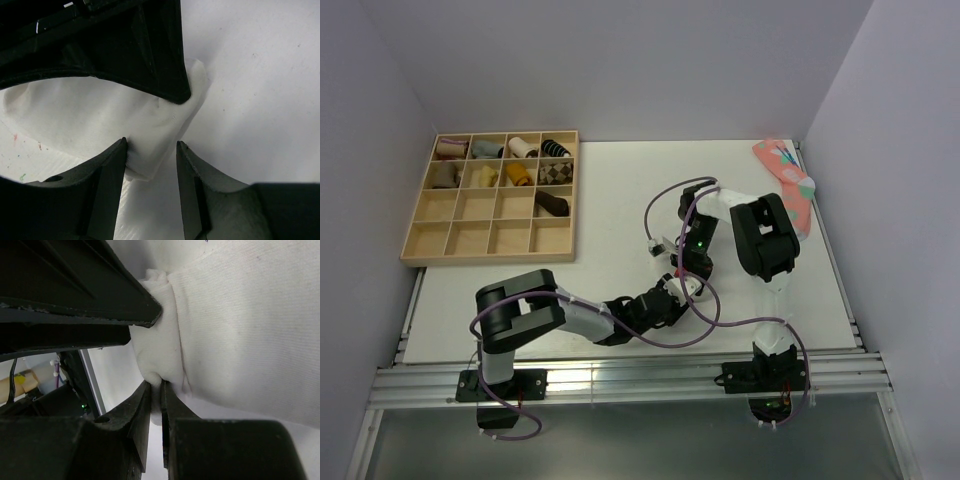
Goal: Roll the socks
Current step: Roll the sock at the center of the board.
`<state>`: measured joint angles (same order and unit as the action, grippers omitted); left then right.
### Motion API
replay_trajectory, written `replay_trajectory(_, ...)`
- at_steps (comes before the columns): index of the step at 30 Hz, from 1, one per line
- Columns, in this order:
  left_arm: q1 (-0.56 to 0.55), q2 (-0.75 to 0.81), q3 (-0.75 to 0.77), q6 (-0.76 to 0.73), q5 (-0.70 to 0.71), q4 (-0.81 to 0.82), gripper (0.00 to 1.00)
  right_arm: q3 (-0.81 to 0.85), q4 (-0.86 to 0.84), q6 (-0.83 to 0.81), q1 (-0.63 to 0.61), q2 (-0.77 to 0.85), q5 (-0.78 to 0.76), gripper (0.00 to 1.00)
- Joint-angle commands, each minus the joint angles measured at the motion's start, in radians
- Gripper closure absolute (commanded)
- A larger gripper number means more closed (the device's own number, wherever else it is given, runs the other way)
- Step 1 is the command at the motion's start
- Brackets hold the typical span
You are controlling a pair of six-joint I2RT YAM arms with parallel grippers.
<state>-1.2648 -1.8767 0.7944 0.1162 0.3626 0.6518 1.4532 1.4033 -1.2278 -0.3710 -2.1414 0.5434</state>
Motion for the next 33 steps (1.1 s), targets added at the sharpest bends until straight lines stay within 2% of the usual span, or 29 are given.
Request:
replay_trajectory(1,-0.007,-0.032,0.02,0.005,-0.037,0.014,0.51,0.016,0.002,-0.018,-0.012,-0.022,-0.031,0.84)
replay_trajectory(9,-0.007,-0.061,0.009,0.037,-0.053,0.025,0.51,0.029,-0.02,-0.01,-0.013,-0.005,0.01,0.84)
replay_trajectory(17,-0.007,-0.078,-0.021,0.091,-0.047,0.049,0.51,0.07,-0.078,0.054,-0.009,0.032,0.124,0.84)
replay_trajectory(26,0.007,-0.102,-0.041,0.141,-0.059,0.072,0.51,0.087,-0.095,0.091,-0.008,0.041,0.156,0.74)
replay_trajectory(28,0.011,-0.101,-0.053,0.155,-0.062,0.083,0.52,0.076,-0.122,0.109,-0.005,0.051,0.158,0.71)
replay_trajectory(33,0.03,-0.104,-0.075,0.224,-0.108,0.091,0.71,0.062,-0.165,0.136,0.009,0.075,0.181,0.64)
